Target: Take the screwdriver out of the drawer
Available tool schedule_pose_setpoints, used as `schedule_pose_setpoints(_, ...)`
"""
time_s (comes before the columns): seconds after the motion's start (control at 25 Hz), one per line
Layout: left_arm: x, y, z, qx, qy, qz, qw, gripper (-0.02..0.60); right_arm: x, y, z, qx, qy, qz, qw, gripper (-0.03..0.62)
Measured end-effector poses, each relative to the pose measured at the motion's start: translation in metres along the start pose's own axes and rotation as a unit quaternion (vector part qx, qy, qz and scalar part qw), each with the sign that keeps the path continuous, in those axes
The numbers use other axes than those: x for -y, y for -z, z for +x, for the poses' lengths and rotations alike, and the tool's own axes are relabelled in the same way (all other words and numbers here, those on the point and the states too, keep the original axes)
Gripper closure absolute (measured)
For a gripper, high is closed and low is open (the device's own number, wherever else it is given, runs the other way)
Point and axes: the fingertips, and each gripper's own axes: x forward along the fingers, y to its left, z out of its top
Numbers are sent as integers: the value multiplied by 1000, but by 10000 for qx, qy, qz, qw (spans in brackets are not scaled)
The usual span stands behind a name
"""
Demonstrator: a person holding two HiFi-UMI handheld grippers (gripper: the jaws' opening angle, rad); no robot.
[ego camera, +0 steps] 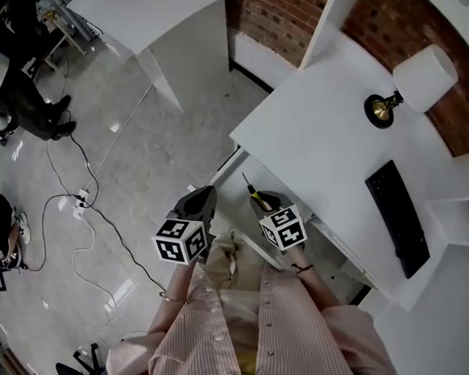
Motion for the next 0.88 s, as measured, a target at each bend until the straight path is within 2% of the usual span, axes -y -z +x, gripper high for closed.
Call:
schedule_pose_setpoints(0.32,7,-34,-15,396,35,142,9991,583,-8,-59,-43,1006,40,124,9948,514)
schedule_pose_setpoints(0.52,13,-58,-22,671,51,310,9973,583,-4,-97,-72,1652,176,187,9859,514)
schedule_pose_setpoints(0.88,28,-92,-40,1070,107,717,9916,583,-1,-133,-113,2394,382,294,9697,514)
